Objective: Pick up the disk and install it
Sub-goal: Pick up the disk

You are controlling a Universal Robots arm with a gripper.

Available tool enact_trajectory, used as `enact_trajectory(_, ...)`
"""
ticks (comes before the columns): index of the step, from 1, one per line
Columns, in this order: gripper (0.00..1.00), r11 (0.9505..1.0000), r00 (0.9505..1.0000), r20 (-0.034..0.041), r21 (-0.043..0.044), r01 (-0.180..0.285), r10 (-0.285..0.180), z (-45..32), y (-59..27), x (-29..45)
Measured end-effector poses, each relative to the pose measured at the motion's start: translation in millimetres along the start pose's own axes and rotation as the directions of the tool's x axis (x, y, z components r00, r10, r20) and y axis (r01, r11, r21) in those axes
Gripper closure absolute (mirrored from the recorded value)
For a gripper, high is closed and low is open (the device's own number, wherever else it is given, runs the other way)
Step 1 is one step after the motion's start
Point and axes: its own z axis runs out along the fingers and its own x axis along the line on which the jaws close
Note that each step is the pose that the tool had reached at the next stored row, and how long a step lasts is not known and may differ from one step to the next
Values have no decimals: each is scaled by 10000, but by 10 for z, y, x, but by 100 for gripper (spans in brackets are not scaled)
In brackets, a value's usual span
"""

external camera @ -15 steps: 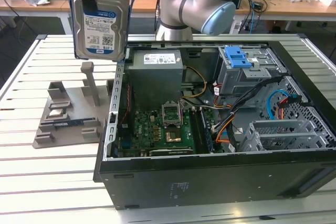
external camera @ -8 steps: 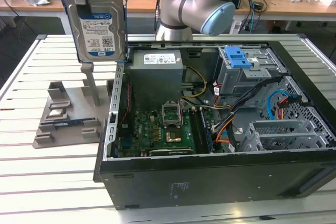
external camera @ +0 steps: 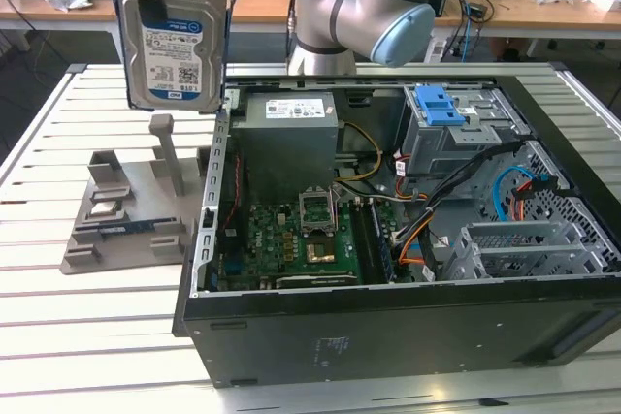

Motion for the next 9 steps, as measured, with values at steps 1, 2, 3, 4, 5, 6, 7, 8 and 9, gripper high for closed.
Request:
enact_trajectory(1,63,10000,10000,1,1,0,0,0,0,0)
enact_trajectory(2,63,10000,10000,1,1,-1,1,0,0,1)
enact_trajectory(3,63,10000,10000,1,0,0,0,-1,1,9)
enact_trajectory(4,63,10000,10000,1,1,0,0,-1,1,15)
enact_trajectory(5,63,10000,10000,1,1,0,0,-1,1,21)
enact_trajectory(6,63,10000,10000,0,-1,-1,1,-4,0,22)
enact_trajectory(7,63,10000,10000,0,0,-1,1,-7,-1,22)
enact_trajectory(8,63,10000,10000,0,1,0,0,-9,-1,22)
enact_trajectory(9,63,10000,10000,1,0,0,0,-13,-1,22)
